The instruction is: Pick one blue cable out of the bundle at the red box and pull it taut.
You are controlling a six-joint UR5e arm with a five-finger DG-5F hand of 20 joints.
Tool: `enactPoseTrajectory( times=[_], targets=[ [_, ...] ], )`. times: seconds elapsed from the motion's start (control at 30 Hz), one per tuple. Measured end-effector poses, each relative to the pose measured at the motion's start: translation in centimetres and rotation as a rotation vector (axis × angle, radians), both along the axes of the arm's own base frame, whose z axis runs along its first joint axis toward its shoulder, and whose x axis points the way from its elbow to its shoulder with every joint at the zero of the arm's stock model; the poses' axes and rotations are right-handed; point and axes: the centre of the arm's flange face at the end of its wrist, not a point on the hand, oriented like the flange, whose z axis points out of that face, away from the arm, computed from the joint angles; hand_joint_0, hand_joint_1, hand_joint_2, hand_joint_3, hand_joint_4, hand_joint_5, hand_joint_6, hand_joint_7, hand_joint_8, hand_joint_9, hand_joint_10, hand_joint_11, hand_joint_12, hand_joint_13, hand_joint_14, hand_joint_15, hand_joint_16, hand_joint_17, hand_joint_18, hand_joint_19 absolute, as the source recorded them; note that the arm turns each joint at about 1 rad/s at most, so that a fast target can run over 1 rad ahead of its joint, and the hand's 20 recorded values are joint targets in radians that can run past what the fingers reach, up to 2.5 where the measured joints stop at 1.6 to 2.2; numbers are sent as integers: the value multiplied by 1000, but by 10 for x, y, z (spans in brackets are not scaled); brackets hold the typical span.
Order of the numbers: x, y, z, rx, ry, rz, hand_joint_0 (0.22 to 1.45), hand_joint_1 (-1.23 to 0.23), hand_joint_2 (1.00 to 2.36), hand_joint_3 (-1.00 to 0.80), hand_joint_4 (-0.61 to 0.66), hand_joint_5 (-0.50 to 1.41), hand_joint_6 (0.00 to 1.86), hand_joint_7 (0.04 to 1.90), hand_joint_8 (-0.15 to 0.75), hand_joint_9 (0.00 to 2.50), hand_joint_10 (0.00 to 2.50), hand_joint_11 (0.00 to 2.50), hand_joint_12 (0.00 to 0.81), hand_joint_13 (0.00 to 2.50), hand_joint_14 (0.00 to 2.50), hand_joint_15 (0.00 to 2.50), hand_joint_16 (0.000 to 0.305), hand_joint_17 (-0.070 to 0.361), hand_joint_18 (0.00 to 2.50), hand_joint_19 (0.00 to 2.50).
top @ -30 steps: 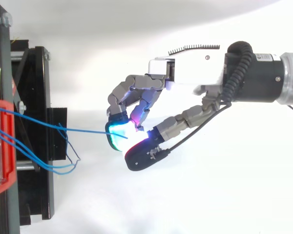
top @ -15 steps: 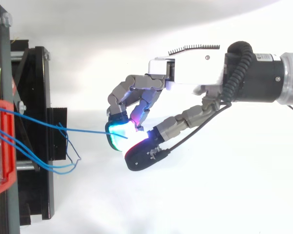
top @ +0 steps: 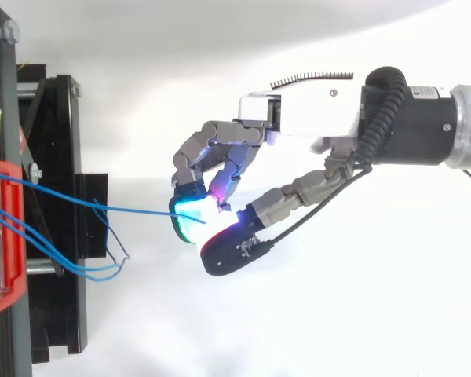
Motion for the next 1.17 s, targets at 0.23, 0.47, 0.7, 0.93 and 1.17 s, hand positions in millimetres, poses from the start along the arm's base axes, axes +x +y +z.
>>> enactPoseTrajectory(
  times=[0.23,0.47,0.7,0.93,1.17],
  targets=[
    [0,0,0,0,0,0,646,-816,1018,-201,92,-130,912,1155,380,919,12,777,365,474,7,175,47,107,409,97],
    [0,0,0,0,0,0,647,-817,1018,-200,92,-131,913,1152,380,916,12,782,367,473,6,171,47,107,405,97],
    [0,0,0,0,0,0,647,-816,1018,-201,94,-131,913,1151,381,912,13,779,365,470,6,168,47,107,407,96],
    [0,0,0,0,0,0,647,-816,1018,-200,92,-131,912,1156,378,913,13,772,365,470,7,168,47,107,408,97],
    [0,0,0,0,0,0,648,-816,1018,-202,92,-131,913,1153,379,913,12,761,366,469,7,168,48,107,409,96]
  ],
)
